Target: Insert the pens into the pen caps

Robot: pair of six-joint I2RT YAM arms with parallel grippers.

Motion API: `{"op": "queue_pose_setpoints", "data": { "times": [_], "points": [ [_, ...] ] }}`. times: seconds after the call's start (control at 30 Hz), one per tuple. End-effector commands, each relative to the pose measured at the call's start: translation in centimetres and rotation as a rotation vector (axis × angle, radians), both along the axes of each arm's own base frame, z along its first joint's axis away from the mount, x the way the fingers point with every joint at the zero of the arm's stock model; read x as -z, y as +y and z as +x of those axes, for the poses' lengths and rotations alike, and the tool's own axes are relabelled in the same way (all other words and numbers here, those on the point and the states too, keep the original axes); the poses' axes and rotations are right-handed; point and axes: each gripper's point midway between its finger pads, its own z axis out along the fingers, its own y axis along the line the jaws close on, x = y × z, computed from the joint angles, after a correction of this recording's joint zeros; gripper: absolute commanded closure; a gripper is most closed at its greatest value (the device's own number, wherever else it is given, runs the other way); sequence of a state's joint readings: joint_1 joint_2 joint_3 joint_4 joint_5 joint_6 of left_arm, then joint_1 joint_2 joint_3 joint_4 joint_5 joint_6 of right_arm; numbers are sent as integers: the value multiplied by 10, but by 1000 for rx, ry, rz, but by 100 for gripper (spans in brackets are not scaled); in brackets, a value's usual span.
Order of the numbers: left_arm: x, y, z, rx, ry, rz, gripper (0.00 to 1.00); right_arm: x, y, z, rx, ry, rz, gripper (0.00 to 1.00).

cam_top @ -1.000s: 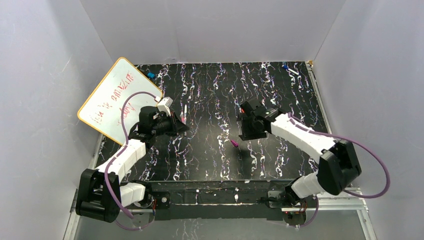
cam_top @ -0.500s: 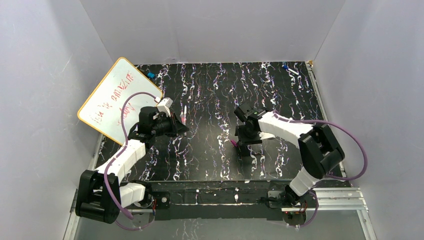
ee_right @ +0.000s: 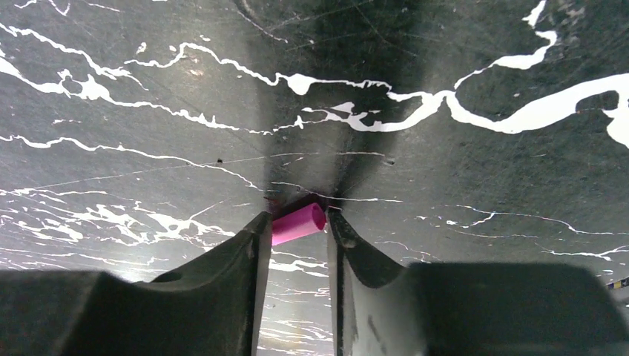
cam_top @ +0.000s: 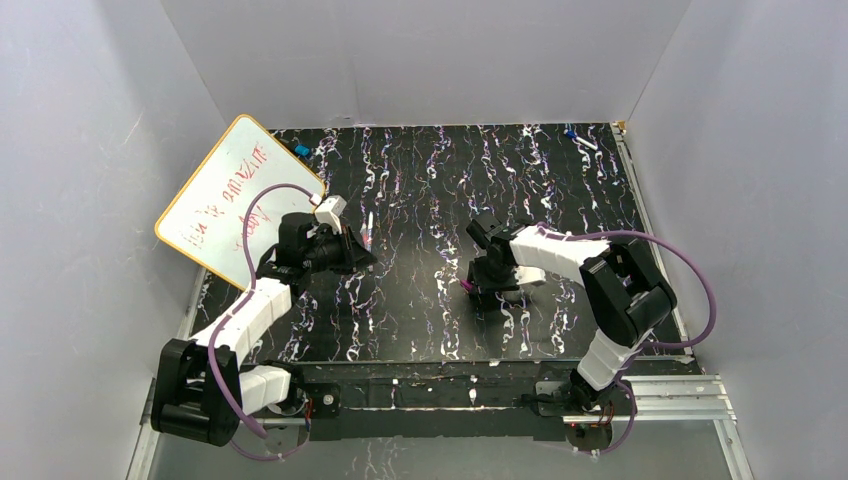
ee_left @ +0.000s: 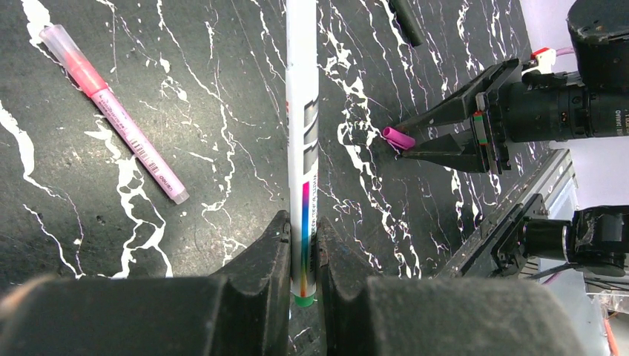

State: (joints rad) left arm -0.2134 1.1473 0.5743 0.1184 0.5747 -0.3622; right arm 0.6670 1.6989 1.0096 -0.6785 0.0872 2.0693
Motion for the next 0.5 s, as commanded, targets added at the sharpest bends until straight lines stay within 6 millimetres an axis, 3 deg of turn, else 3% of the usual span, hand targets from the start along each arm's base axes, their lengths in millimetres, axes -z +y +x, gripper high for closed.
{"op": "queue_pose_setpoints", "data": {
  "times": [0.0, 0.13, 0.33, 0.47],
  "points": [
    [-14, -2, 8, 11, -38, 7, 100, 10, -10, 4, 234, 42, -4, 61],
    [-13, -2, 8, 12, -33, 9, 100, 12, -13, 1, 229, 54, -15, 67],
    [-10, -2, 7, 14, -28, 16, 100, 14, -17, -2, 199, 45, -19, 87],
    [-12, -5, 5, 34, -33, 2, 100, 3, -17, 20, 65, -75, -66, 98]
  ]
}}
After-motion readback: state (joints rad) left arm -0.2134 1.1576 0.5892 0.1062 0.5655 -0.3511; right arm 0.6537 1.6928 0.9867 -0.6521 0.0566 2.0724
